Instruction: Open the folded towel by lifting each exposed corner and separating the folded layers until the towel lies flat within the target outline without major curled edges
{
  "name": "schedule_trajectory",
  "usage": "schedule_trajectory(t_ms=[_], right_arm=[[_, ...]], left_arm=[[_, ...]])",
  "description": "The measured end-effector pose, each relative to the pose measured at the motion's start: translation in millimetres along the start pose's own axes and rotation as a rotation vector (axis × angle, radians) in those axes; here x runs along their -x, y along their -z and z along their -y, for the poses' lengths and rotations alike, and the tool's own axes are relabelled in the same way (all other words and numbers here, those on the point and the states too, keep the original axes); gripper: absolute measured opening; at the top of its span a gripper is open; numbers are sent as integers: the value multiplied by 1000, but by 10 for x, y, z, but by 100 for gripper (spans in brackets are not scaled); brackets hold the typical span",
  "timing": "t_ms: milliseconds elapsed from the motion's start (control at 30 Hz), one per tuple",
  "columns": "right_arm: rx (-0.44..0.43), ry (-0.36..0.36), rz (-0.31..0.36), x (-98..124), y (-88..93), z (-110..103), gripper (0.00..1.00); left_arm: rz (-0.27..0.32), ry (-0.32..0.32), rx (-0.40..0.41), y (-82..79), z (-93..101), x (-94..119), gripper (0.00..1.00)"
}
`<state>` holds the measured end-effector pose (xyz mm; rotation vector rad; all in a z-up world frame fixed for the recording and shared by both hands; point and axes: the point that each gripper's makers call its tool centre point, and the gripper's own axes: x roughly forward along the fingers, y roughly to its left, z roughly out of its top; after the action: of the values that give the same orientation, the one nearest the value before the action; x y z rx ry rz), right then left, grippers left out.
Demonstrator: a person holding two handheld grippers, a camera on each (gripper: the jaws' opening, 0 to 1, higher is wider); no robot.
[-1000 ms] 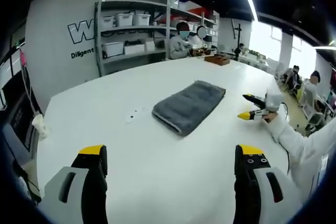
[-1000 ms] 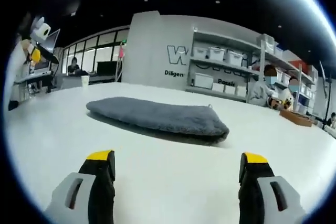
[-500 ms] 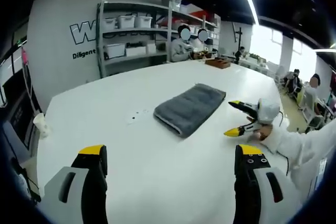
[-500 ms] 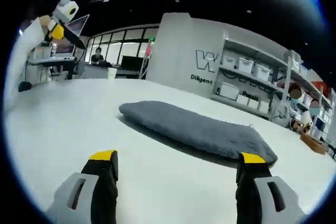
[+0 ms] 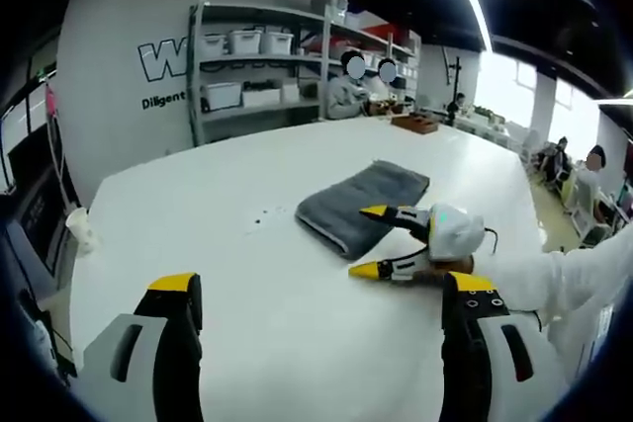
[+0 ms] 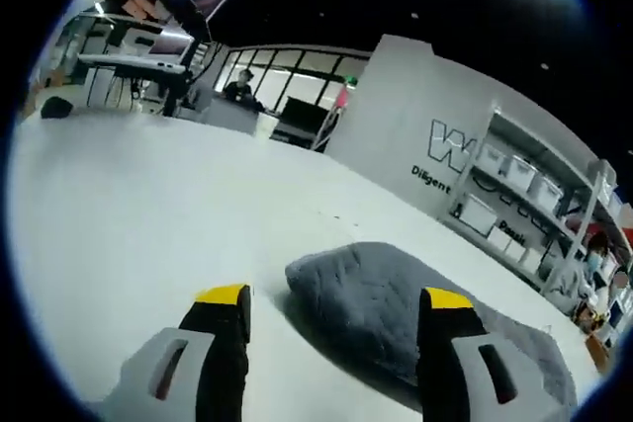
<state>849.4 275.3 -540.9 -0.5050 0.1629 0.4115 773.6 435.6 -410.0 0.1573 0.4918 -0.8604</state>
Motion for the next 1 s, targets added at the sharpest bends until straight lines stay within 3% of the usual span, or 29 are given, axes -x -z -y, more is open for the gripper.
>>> schedule_trajectory(t_ms=[167,267,433,500,667,767,867,1000], right_arm=[[47,-8,5,-39,-19,58,43],[28,-21,11,-42,-3,86,26],[31,-66,39,-54,-49,18,12],[5,-84,76,-26,-113,-2,1],[-160,-78,142,50,-176,107,0],[-130,-74,145,81,-138,154,0],[-208,-76,175,111,-171,198,0],[-213,-42,211,175,-181,354,0]], left_arm=[[-10,4,5,18,-1,-49,99],[-18,5,4,23,8,-77,99],[-26,7,-2,28,31,-96,99],[-32,4,-4,36,30,-104,99],[-45,-2,-4,57,29,-127,99],[-57,-7,-5,73,32,-159,99],[-68,-7,-10,82,55,-202,99],[-89,11,-26,94,135,-270,99]])
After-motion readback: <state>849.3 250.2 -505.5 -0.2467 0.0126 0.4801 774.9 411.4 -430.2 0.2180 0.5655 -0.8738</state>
